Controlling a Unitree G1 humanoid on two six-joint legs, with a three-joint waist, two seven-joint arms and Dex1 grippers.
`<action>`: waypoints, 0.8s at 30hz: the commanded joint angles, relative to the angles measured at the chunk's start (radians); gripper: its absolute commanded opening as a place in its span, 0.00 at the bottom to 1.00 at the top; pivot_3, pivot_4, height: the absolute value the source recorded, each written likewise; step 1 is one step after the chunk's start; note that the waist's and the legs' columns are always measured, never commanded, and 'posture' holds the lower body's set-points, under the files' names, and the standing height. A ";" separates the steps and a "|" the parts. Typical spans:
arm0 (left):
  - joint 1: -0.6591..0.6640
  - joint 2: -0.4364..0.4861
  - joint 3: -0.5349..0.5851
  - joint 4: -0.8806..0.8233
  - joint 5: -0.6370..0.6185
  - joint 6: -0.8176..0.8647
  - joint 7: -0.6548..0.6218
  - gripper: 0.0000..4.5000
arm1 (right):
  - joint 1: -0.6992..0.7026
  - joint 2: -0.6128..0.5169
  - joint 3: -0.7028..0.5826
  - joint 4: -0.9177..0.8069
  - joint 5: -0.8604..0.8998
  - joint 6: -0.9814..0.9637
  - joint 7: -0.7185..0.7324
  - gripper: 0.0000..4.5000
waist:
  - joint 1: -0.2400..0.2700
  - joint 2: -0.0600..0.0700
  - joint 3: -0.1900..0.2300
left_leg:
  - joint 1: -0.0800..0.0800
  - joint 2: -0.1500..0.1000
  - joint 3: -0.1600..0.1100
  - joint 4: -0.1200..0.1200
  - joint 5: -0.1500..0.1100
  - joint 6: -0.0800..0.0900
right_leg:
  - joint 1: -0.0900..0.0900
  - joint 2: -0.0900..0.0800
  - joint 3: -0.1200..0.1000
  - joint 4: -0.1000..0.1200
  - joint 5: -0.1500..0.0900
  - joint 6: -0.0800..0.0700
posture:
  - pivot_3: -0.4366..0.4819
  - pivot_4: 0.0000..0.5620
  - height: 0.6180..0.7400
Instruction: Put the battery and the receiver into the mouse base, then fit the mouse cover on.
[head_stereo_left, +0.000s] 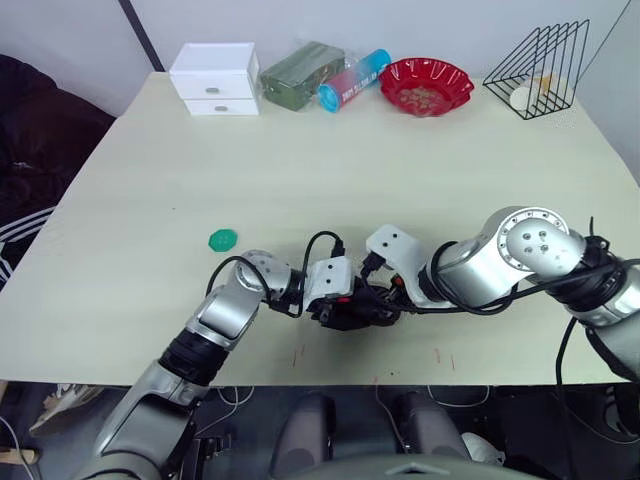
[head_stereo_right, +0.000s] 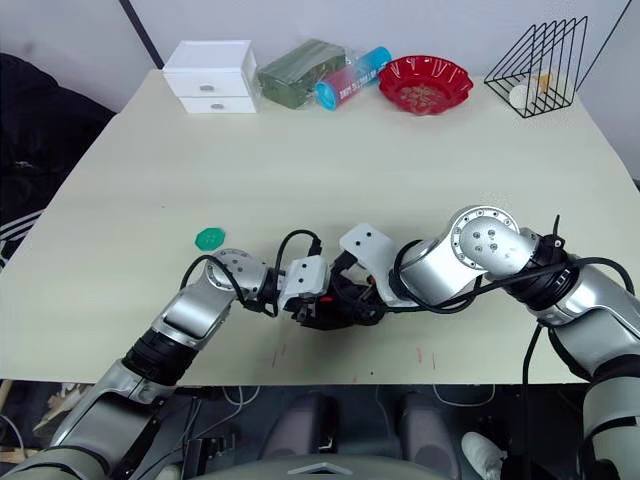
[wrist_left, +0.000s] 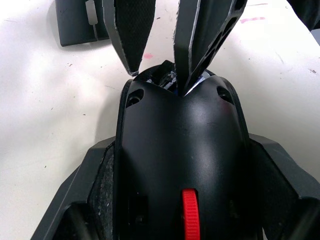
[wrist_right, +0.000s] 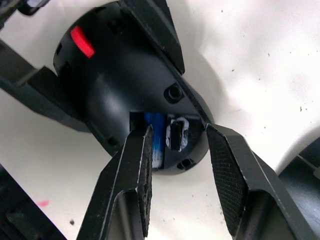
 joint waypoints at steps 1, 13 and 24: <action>0.014 0.005 -0.040 0.039 0.045 0.011 0.007 0.65 | -0.015 -0.026 -0.011 -0.039 0.013 0.002 0.021 0.38 | 0.001 0.000 0.000 | 0.000 0.000 0.000 -0.001 0.000 0.000 | 0.000 0.000 0.000 0.000 0.000 0.000 | 0.48 0.27 1.00; 0.013 0.001 -0.041 0.038 0.045 0.016 0.008 0.65 | -0.066 -0.092 -0.043 -0.089 0.013 -0.002 0.092 0.38 | 0.003 0.001 0.001 | 0.000 0.000 -0.001 -0.002 0.000 0.000 | 0.000 0.000 -0.001 -0.002 0.000 0.000 | 0.48 0.27 1.00; 0.017 0.006 -0.035 0.025 0.040 0.028 0.008 0.65 | -0.010 -0.228 -0.163 -0.205 0.011 -0.066 0.206 0.38 | 0.003 0.000 0.001 | -0.001 0.000 -0.001 -0.002 0.000 0.000 | 0.000 -0.001 -0.001 -0.002 0.000 -0.001 | 0.48 0.27 1.00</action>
